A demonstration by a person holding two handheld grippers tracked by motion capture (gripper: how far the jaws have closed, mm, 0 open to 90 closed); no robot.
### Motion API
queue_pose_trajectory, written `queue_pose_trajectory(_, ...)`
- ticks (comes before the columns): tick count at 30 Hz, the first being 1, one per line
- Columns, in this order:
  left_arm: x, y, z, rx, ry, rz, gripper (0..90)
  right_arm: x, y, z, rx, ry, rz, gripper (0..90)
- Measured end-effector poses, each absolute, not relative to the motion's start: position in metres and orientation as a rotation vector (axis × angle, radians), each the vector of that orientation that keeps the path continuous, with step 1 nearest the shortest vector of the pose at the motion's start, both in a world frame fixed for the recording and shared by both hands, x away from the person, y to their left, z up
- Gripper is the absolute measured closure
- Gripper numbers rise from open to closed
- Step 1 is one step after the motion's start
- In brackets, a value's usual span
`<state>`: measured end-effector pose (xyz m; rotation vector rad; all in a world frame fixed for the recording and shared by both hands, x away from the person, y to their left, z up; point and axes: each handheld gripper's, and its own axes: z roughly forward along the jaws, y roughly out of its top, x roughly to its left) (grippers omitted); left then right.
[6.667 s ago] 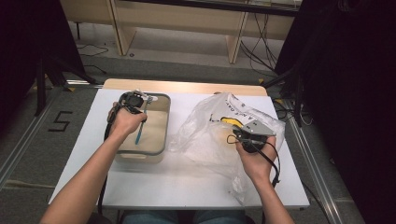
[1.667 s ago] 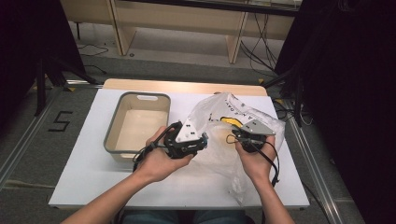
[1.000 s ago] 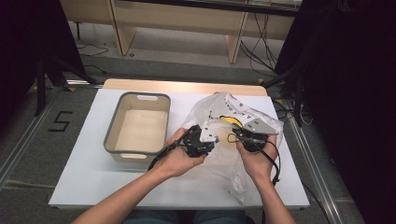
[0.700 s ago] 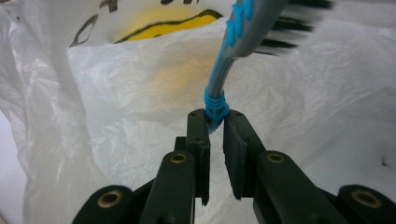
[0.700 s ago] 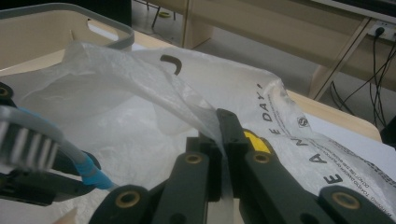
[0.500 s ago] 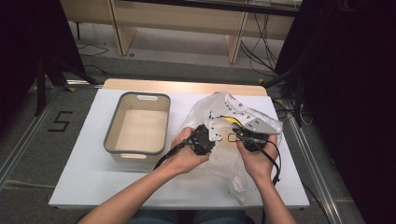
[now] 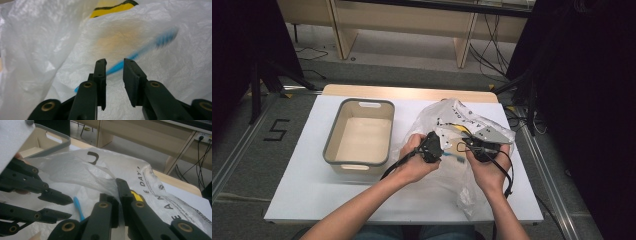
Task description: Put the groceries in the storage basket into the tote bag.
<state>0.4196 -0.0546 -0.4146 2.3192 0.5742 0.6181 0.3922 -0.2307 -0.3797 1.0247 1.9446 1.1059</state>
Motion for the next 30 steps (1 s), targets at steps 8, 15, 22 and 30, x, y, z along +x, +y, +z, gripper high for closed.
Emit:
queue_pose_trajectory(8, 0.409, -0.041, -0.397, 2.241, 0.557, 0.588, 65.9, 0.393, -0.232, -0.380, 1.028, 1.944, 1.102, 90.0)
queue_pose_trajectory(15, 0.396, -0.022, -0.381, 2.177, 0.562, 0.553, 64.5, 0.393, -0.231, -0.381, 1.029, 1.948, 1.097, 90.0)
queue_pose_trajectory(22, 0.385, -0.003, -0.368, 2.115, 0.567, 0.555, 63.0, 0.393, -0.230, -0.383, 1.026, 1.957, 1.091, 90.0)
queue_pose_trajectory(30, 0.374, 0.015, -0.358, 2.055, 0.580, 0.557, 58.3, 0.393, -0.230, -0.384, 1.025, 1.966, 1.086, 90.0)
